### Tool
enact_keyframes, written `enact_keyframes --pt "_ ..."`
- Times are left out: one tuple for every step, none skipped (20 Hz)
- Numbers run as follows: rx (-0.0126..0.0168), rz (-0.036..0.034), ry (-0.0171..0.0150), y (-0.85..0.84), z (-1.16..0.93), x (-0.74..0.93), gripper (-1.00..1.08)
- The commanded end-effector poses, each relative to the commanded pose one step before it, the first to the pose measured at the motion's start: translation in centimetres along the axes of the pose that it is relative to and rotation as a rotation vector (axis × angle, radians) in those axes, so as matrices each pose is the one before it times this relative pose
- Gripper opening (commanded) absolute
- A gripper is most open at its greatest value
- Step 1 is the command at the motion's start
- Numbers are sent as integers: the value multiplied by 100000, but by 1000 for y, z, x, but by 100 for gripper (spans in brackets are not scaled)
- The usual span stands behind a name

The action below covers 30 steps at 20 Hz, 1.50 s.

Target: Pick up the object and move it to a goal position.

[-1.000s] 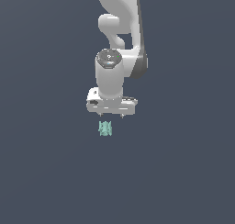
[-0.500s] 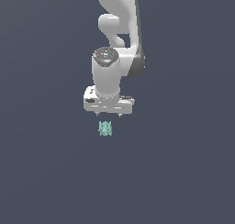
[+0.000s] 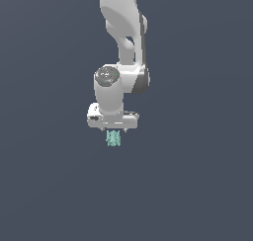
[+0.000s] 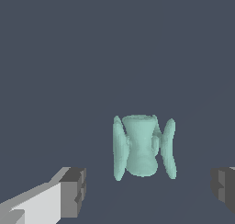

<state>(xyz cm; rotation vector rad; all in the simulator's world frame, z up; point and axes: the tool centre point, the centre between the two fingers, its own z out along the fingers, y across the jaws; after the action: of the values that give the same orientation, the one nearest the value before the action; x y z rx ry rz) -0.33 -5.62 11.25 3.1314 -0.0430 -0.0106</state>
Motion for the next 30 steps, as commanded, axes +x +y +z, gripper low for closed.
enact_keyframes --pt "527 -1338 372 413 1126 135 100" --pt "144 -365 92 120 322 25 100" --pt "115 -293 75 101 264 18 100" --pt "88 -225 58 80 206 13 100" --pt "65 -165 43 55 146 8 100" --pt "35 -88 23 39 89 4 100" --pt "0 0 0 30 34 0 100" --pt "-66 240 -183 -51 -119 -55 100" --pt "0 0 0 1 40 -1 100" --pt "0 0 0 4 120 -2 100" --pt "0 0 0 7 199 -3 100" --pt "0 0 0 9 278 -5 100" --pt "17 -54 39 -20 333 -7 100" --pt "0 0 0 14 432 -10 100" --pt "0 0 0 17 507 -13 100" --pt "24 -77 56 -26 546 -16 100" --pt "0 0 0 20 609 -16 100" --pt "17 -54 39 -14 513 -10 100" --pt "0 0 0 16 457 -4 100" --pt "0 0 0 15 378 6 100" --pt "16 -55 38 -20 277 18 100" --pt "0 0 0 11 218 26 100" --pt "0 0 0 9 140 33 100" --pt "0 0 0 7 72 31 100" --pt "0 0 0 2 20 13 100" --pt "0 0 0 0 0 0 -100" --pt "0 0 0 0 0 0 -100" --pt "0 0 0 0 0 0 -100" --pt "0 0 0 0 0 0 -100" --pt "0 0 0 0 0 0 -100"
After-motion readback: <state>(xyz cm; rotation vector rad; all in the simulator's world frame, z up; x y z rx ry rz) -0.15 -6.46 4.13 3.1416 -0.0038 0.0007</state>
